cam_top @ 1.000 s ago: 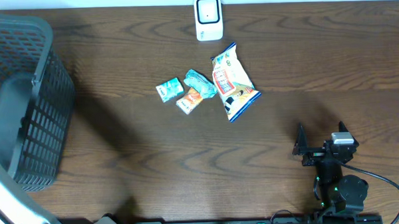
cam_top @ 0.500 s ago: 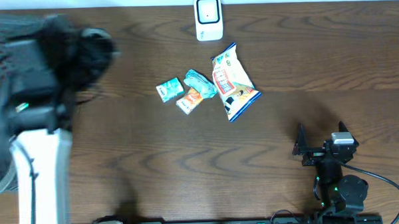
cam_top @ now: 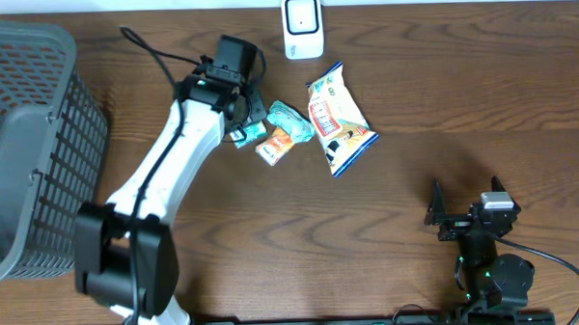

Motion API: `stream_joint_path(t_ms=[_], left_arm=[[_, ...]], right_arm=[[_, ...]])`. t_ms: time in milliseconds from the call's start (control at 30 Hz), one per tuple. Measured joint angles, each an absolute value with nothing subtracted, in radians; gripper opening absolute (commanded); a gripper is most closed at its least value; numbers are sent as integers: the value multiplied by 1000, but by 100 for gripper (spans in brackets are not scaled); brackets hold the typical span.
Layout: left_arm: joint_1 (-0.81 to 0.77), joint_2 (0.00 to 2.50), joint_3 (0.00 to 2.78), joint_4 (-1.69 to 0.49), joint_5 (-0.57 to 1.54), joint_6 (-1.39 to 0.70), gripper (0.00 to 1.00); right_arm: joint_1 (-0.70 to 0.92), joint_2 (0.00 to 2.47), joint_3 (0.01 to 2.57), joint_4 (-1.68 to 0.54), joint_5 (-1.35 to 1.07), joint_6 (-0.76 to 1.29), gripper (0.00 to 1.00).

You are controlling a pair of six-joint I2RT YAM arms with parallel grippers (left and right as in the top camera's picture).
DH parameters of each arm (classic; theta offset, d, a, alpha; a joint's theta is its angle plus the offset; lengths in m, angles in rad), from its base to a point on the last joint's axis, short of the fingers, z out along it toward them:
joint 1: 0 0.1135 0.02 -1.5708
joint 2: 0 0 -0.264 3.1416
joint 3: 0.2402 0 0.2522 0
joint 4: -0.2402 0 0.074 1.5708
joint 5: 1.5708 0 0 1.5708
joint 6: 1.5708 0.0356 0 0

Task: Scan the item barcode
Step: 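Grasp the green Zam-Buk tin and carry it to the table, then retract the left gripper back over the basket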

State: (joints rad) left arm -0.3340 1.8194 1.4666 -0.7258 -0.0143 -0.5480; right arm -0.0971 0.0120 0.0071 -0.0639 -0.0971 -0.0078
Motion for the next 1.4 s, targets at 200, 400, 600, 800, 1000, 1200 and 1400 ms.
stream_joint_path(t_ms=[200, 400, 600, 800, 1000, 1200, 1400], left_arm=[[-334, 1875, 1467, -755, -54, -517, 76], [-304, 1854, 1467, -803, -157, -445, 77], [-211, 1668, 1467, -828, -191, -436, 91], [-89, 1531, 1468, -877, -205, -443, 93], [-7, 1528, 1468, -916, -209, -473, 93], [-6, 1499, 1468, -917, -209, -475, 94], [46, 1259, 1504, -924, -208, -475, 95]], right_arm=[[-97, 12, 7, -64, -97, -8, 99], [-97, 12, 7, -64, -97, -8, 99], [-97, 12, 7, -64, -97, -8, 99], [-97, 12, 7, -64, -97, -8, 99], [-97, 12, 7, -64, -97, -8, 99], [-97, 12, 7, -64, -97, -8, 99], [-97, 12, 7, -64, -97, -8, 99]])
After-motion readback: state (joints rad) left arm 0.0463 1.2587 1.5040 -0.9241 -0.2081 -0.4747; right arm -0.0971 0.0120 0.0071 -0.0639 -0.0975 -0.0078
